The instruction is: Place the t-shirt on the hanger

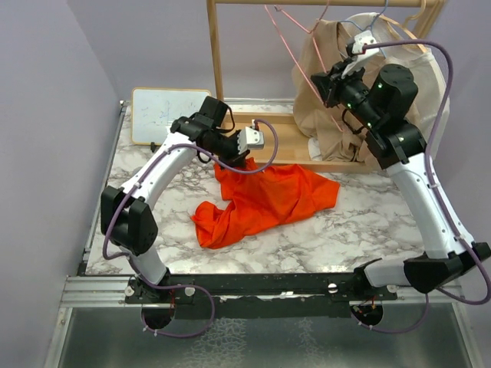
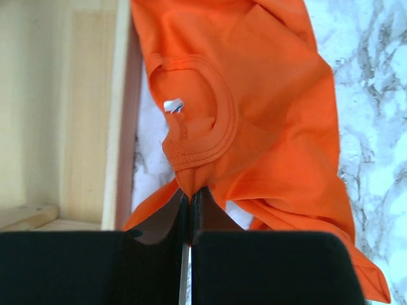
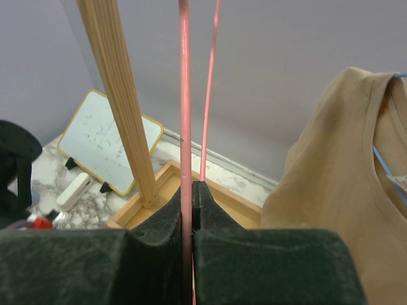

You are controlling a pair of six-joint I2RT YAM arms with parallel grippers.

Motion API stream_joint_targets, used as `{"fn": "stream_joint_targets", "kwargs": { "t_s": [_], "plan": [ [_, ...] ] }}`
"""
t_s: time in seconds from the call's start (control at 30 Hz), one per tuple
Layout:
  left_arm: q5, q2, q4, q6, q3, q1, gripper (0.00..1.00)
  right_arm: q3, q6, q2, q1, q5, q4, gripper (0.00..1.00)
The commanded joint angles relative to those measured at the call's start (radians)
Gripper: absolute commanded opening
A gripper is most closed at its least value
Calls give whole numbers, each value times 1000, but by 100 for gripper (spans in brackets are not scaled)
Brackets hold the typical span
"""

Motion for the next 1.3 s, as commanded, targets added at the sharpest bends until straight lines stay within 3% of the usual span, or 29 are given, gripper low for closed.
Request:
{"fn": "stream_joint_targets", "kwargs": {
  "t_s": [0.0,0.33,0.7,0.87,1.07,1.27],
  "plan": [
    [-77,-77,61,-3,-9,33,0,-53,-28,-81,4,21,-143,1],
    [-227,-225,12,313,-113,55,0,-170,-73,-164,3,-130,-384,1],
    [-431,-394,217,633,-479,59,0,-273,-209,-198,4,-325,-487,1],
    [-464,-369,290,571,-530,66,0,-273,-293,-197,3,-412,-551,1],
    [-370,-297,315,359,-455,125,0,-349,-344,-211,4,-472,-573,1],
    [-306,-293,313,323,-450,163,0,-396,-386,-221,3,-492,-568,1]
  ]
}}
